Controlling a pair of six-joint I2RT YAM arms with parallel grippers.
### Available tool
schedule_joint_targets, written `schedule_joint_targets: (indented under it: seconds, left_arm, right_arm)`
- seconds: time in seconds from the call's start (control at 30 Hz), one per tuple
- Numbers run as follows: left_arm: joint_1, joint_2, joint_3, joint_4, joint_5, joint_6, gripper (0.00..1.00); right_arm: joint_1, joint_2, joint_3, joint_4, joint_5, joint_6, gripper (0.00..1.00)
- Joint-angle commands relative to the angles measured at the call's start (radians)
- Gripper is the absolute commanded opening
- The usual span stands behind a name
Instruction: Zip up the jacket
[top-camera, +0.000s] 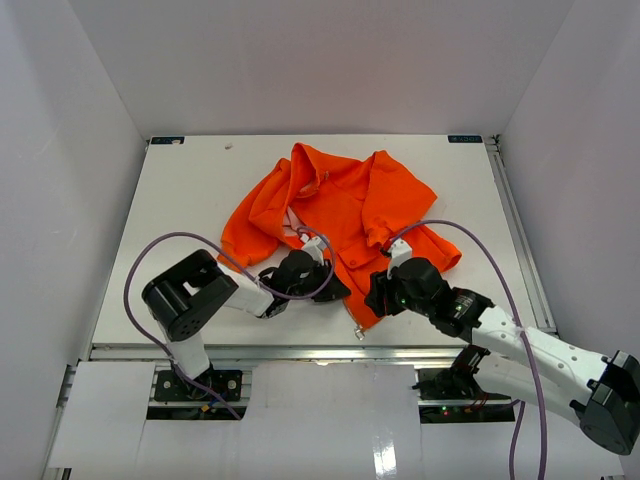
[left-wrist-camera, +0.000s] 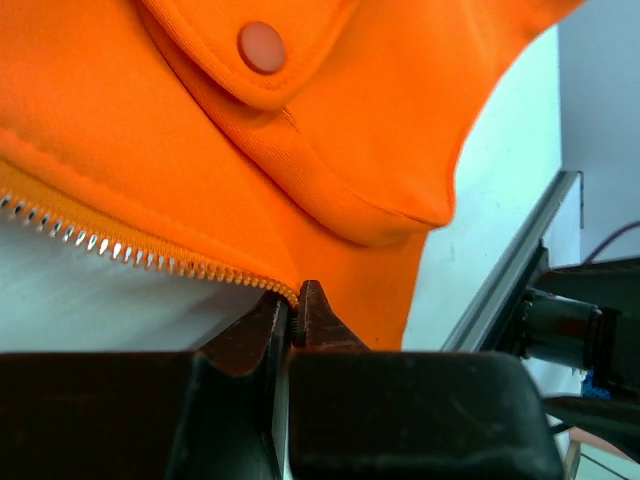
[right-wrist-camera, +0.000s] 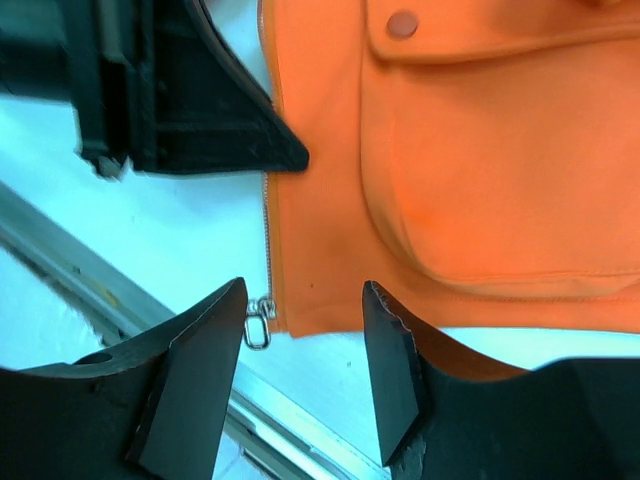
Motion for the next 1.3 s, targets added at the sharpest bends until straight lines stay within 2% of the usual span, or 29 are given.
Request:
schedule_joint_targets:
  seconds: [0.0,0.13,0.4,0.57,0.7,0.87,1.03,1.17,1.27]
  left_arm:
    - [-0.005,-0.128,-0.021,0.141,0.106,0.128,0.01]
    - [-0.004,-0.194,-0.052,0.195,0.158,0.175,0.0]
    - [-0.004,-0.31,-0.09,0.25,0.224,0.258,0.0]
    - [-0.002,-0.324,-0.102,0.262,0.26,0.266,0.0]
    - [-0.002,-0.313,-0.108,0.29,0.271,0.239,0.0]
    - [0.0,-0.299,-0.089,0.319,0.296,0.193,0.0]
    - [0.001,-0.29,-0.061,0.289,0.294,0.162,0.0]
    - [0.001,-0.281,-0.046,0.256,0.276,0.148,0.0]
    - [0.0,-0.281,-0.03,0.197,0.233,0.152,0.0]
  right_arm:
    - [0.004,-0.093,-0.072,0.159,-0.204,-0.077,0.58]
    - [0.003,-0.153,-0.124,0.218,-0.255,-0.08,0.6]
    - [0.003,-0.117,-0.129,0.274,-0.277,-0.128,0.64]
    - [0.003,-0.181,-0.176,0.349,-0.223,-0.138,0.65]
    - [0.004,-0.199,-0.227,0.471,-0.234,-0.146,0.68]
    - [0.005,-0.121,-0.173,0.401,-0.129,-0.123,0.7]
    - [0.027,-0.111,-0.2,0.431,-0.039,-0.069,0.72]
    - [0.076,-0.112,-0.2,0.43,0.08,-0.044,0.72]
    - [0.128,-0.128,-0.176,0.399,0.221,-0.018,0.68]
